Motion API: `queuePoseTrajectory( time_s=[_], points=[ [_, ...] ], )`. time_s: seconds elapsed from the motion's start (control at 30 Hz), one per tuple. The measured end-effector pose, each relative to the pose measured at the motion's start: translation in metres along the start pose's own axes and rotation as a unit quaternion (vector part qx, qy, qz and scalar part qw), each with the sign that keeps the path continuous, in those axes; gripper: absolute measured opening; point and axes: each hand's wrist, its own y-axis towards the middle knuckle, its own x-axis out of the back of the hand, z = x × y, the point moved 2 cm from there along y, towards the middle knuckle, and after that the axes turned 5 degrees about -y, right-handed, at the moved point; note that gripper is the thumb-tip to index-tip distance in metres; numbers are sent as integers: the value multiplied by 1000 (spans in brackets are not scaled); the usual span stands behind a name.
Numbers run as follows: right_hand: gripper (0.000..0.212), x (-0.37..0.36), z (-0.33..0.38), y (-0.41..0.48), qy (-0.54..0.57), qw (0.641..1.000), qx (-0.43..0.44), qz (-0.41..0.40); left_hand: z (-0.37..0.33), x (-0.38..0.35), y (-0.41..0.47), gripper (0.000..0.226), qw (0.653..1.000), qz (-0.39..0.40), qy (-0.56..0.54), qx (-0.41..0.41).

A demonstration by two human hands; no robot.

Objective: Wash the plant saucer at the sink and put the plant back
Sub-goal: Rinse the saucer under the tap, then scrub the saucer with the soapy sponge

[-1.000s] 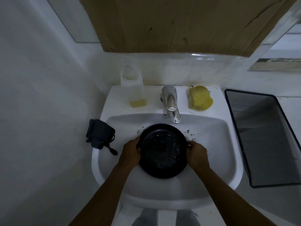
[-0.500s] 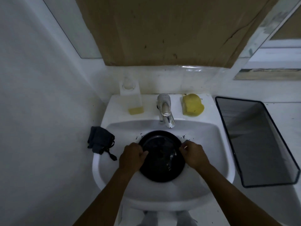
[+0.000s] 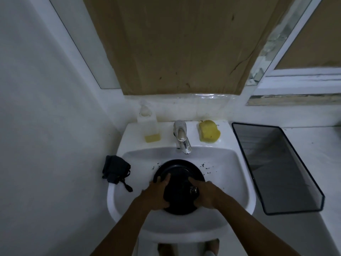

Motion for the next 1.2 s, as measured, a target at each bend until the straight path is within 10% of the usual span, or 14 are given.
queuePoseTrajectory(
  time_s=[0.13, 0.27, 0.33, 0.43, 0.53, 0.83, 1.03, 1.2],
  points=[
    [66, 8, -2, -3, -14, 993, 2, -119, -3, -1, -3, 72, 997, -76, 14, -18],
    [9, 22, 1, -9, -57, 939, 4, -338, -14, 12, -15, 11, 944, -319, 10, -80],
    [7, 26, 3, -9, -110, 928, -7, -356, -17, 16, -18, 22, 926, -365, -1, -94],
    [33, 22, -2, -5, -106, 967, -1, -232, -12, 18, -16, 9, 961, -266, 13, -71],
    [95, 14, -6, -4, -138, 990, -13, -21, 2, 8, -12, 94, 993, -29, 107, 33],
    [37, 109, -9, 3, 102, 896, -65, -427, 7, 30, -25, 57, 994, -94, -52, -29],
    [72, 145, -2, 38, 104, 873, -217, -425, 7, 72, -45, 47, 976, -175, -116, -56],
    [79, 161, -9, 52, 143, 885, -182, -404, -1, 101, -66, 39, 956, -222, -174, -78]
  ],
)
